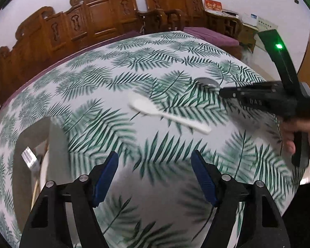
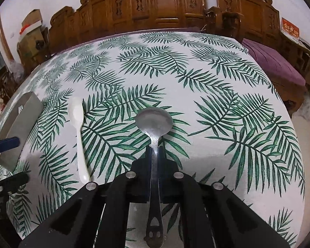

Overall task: Organize utensils
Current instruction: 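Grasp the white plastic spoon with the left gripper while the right gripper holds the metal spoon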

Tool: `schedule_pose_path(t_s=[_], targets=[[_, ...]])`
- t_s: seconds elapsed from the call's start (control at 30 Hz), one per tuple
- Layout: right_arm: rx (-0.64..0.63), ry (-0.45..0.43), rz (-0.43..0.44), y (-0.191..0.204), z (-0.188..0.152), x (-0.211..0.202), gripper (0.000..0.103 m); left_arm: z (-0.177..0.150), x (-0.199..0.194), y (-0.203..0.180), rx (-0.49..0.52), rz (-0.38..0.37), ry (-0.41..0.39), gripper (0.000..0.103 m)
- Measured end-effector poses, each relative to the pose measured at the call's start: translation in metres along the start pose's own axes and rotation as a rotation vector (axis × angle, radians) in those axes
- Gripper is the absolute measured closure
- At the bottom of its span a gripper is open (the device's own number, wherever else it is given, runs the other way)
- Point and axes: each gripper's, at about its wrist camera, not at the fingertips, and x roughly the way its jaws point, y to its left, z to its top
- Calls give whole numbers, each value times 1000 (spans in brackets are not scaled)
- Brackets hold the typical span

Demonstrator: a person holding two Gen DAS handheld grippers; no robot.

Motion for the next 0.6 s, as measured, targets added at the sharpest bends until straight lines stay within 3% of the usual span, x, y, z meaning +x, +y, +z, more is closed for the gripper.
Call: schedule_pose_path(t_s=[0.27,0.5,0.6], targets=[[-9,-8,25,3,1,-3,96,36,36,-16,-26,-29,32,58],[2,-8,38,2,2,-3,96,52,82,-3,-141,-54,131,59],[-5,-5,33,3,2,-1,96,56,88,-6,-145,-38,135,59]])
